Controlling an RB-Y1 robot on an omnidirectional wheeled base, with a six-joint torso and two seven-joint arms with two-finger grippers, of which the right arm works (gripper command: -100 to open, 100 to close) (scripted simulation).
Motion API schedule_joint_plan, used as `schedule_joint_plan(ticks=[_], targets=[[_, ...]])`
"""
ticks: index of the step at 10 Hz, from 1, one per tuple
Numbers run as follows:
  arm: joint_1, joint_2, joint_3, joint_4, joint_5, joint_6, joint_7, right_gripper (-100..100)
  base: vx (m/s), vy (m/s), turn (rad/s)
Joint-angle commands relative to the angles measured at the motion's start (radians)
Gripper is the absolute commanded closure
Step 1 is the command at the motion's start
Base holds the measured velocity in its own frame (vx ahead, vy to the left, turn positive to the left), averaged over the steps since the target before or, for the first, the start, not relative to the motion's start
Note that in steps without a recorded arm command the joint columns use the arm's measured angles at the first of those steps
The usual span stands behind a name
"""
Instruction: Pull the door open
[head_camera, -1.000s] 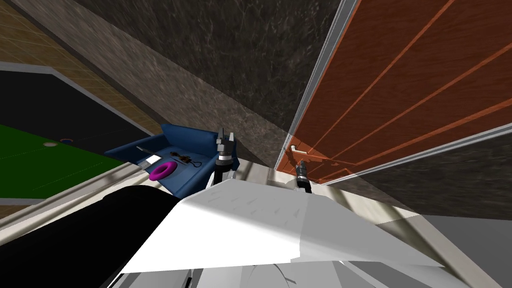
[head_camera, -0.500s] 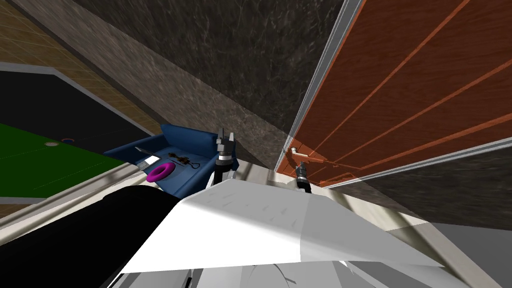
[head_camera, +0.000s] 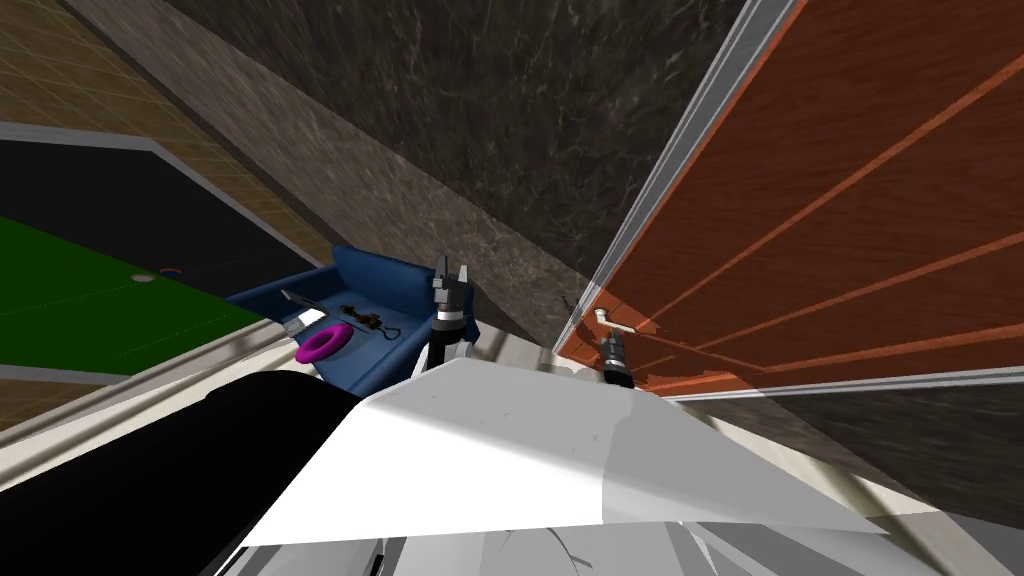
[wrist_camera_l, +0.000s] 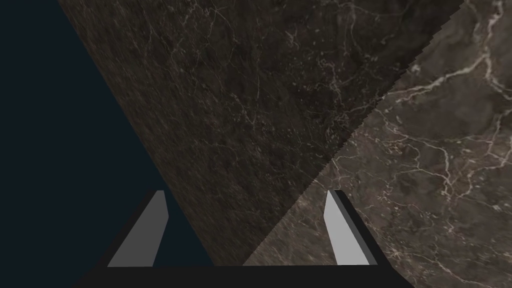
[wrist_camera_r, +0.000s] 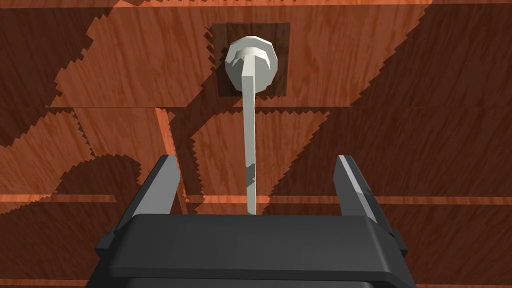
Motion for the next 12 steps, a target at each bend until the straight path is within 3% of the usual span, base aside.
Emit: schedule_joint_plan(ticks=[1,3,4,5,6,11,12], targets=[[0.011,-0.019,-0.013,0.014,-0.009,-0.015,-0.017,-100,0.214,-0.007,0.157],[0.022,-0.045,-0.027,0.034,-0.02,-0.034,-0.039,-100,0.203,-0.035,0.126],[0.024,-0.051,-0.031,0.039,-0.023,-0.039,-0.044,-100,0.225,-0.013,0.088],[0.016,-0.044,-0.028,0.042,-0.02,-0.037,-0.035,-100,0.103,-0.007,0.013],[0.016,-0.044,-0.028,0.042,-0.02,-0.037,-0.035,100,-0.015,-0.001,-0.009],[0.016,-0.044,-0.028,0.042,-0.02,-0.037,-0.035,100,-0.021,0.002,0.001],[0.025,-0.053,-0.015,0.041,-0.013,-0.042,-0.051,100,-0.12,-0.003,0.083]])
